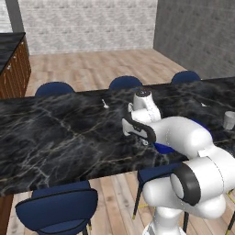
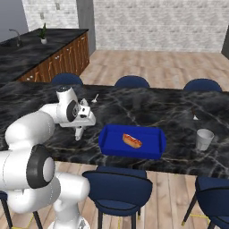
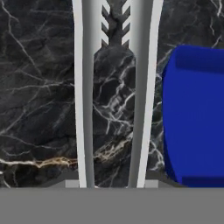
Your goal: Take the tongs from the drawer on the right and place them on the dining counter next to the tray containing the hot dog.
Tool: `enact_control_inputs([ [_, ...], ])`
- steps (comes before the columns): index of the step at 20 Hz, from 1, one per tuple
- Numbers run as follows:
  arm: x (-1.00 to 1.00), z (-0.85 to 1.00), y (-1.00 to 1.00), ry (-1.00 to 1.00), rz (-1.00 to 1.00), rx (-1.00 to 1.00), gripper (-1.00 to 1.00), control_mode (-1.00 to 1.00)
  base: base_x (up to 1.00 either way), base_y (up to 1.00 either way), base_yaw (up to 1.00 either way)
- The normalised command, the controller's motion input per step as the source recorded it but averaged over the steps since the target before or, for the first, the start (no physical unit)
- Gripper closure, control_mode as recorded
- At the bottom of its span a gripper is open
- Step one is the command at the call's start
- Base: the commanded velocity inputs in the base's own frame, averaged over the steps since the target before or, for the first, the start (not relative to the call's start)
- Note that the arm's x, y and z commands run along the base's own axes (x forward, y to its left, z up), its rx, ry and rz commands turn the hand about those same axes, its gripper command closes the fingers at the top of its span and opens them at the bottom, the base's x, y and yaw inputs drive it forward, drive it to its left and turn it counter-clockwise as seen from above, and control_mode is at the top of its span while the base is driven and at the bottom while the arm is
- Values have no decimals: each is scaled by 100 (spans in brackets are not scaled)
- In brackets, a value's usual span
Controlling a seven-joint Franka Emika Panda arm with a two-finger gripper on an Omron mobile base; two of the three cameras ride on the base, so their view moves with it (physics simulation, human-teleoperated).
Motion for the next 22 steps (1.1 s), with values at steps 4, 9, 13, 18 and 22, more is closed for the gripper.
enact_control_inputs([
  [4,8,-25,0,3,0,1,100,-100,0,0,0],
  [9,16,-18,0,4,0,2,100,-100,0,0,0],
  [13,16,-22,0,4,0,0,100,-100,0,0,0],
  [18,21,-25,0,2,0,0,100,-100,0,0,0],
  [22,19,-32,0,2,0,0,100,-100,0,0,0],
])
